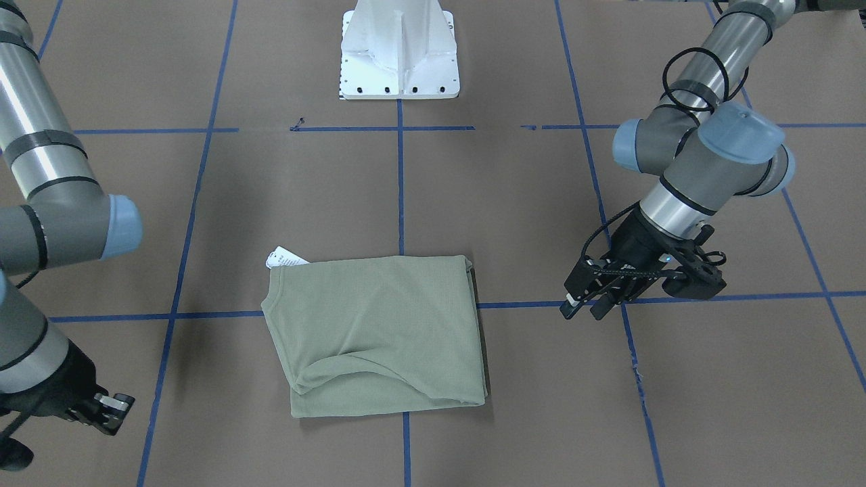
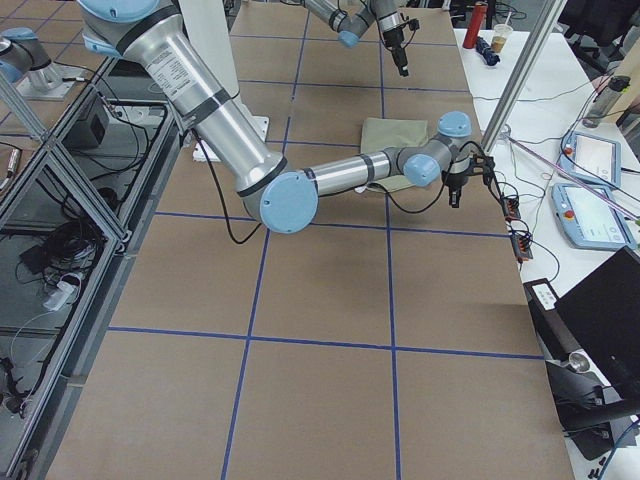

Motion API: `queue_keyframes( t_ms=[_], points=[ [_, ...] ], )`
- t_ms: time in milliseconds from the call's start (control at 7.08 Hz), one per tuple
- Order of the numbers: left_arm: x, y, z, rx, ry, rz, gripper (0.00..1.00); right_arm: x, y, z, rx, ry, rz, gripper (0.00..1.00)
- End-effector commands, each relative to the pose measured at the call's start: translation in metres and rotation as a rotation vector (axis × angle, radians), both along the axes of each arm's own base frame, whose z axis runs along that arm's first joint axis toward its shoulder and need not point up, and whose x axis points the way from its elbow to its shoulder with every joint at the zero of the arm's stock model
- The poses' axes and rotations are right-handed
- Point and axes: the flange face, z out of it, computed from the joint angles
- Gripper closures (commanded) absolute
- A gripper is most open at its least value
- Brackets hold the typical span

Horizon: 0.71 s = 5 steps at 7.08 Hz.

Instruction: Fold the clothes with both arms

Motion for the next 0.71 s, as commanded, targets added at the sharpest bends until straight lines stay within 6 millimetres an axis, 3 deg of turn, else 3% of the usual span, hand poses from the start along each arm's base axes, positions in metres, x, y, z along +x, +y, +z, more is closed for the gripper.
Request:
queue_keyframes(
  t_ms=[0,141,283,424,565],
  points=[
    [-0.062,0.011,0.042,0.099,-0.082,0.046,0.32,0.089,0.059,0.033,-0.006,-0.006,-0.079,1.0],
    [-0.109,0.011,0.066,0.142,-0.13,0.082,0.32,0.128,0.093,0.049,0.004,0.007,-0.131,0.78],
    [-0.155,0.002,0.067,0.191,-0.197,0.116,0.32,0.158,0.119,0.061,-0.012,0.024,-0.161,0.51],
    [-0.2,0.024,0.093,0.235,-0.308,0.161,0.32,0.188,0.164,0.079,-0.013,0.056,-0.203,0.47],
    [-0.239,0.027,0.095,0.26,-0.407,0.19,0.32,0.216,0.202,0.099,-0.009,0.082,-0.248,0.41]
  ],
)
